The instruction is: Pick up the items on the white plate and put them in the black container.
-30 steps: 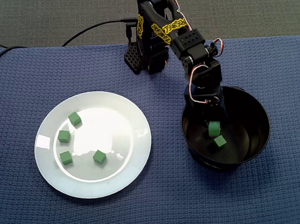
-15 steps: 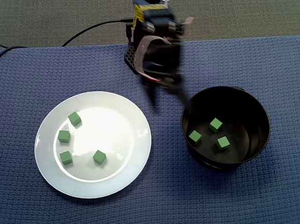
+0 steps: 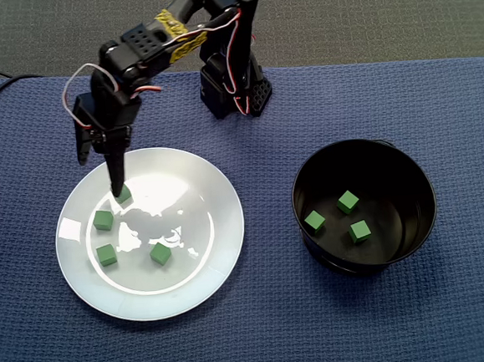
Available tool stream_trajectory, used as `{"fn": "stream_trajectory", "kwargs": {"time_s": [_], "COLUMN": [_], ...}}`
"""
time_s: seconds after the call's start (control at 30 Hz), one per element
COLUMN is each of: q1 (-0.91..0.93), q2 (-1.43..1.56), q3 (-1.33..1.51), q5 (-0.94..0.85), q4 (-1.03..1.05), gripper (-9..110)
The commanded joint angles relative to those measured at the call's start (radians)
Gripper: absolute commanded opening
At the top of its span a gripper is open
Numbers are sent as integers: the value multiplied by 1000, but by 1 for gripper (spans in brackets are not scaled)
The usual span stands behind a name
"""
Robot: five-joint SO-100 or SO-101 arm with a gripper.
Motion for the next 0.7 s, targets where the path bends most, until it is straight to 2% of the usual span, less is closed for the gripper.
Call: {"fn": "stream_trajectory", "kwargs": {"time_s": [0.0, 0.23, 0.67], "q1": [71, 114, 44], "q2": [-23, -109, -307], "q3": [23, 103, 26], "q5": [-78, -147, -43], "q4": [-20, -87, -87], "gripper": [37, 36, 35]}}
